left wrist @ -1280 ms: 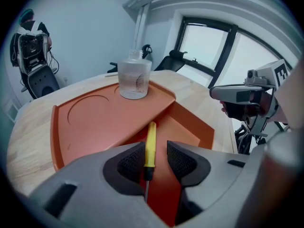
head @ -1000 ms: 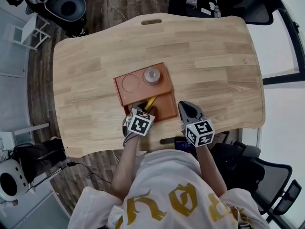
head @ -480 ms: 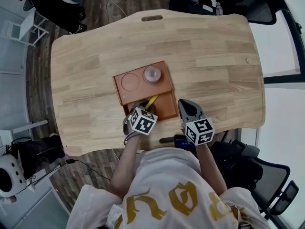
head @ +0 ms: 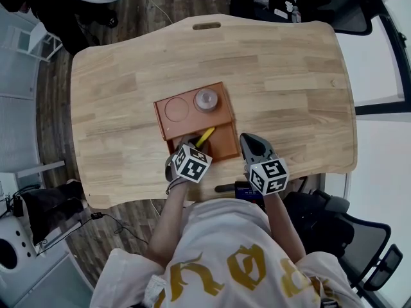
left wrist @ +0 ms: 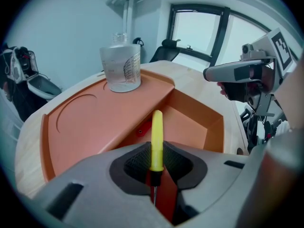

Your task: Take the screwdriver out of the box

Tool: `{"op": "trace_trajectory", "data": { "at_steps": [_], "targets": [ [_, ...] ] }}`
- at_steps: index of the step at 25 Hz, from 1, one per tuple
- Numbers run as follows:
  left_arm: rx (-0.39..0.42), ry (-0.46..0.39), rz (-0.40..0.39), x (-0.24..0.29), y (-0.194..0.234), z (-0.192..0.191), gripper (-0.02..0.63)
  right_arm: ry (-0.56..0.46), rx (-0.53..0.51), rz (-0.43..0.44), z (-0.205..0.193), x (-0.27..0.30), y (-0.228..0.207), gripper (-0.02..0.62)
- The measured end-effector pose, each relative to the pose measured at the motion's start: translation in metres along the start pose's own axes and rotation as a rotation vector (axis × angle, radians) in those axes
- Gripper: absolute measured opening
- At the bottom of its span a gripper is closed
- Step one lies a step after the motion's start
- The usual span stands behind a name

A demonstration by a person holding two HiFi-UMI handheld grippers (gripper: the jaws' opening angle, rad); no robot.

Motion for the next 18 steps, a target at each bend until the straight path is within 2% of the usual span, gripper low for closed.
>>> {"op": "trace_trajectory", "data": {
  "at_steps": [8,18],
  "targets": [
    [0.022,-0.048,-0.024,-0.011,-0.007,0.009,0.077,-0.026,-0.008,-0.008,0.006,-0.011,0.000,0.011],
    [0.060,-0.181,-0.012,-0.037,-0.014,0.027,0.077,-0.060,-0.036,0.002,0.017,-0.021,0.008,0.011]
  ]
}}
Point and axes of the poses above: the fingertips, and each gripper's own axes: x forward along the fingers, y to its left, z out of its top, the point moved 5 cm from there along -x, backward along the fingers, and after that the axes turned 8 degrees about -y, right-handed, at the moved point
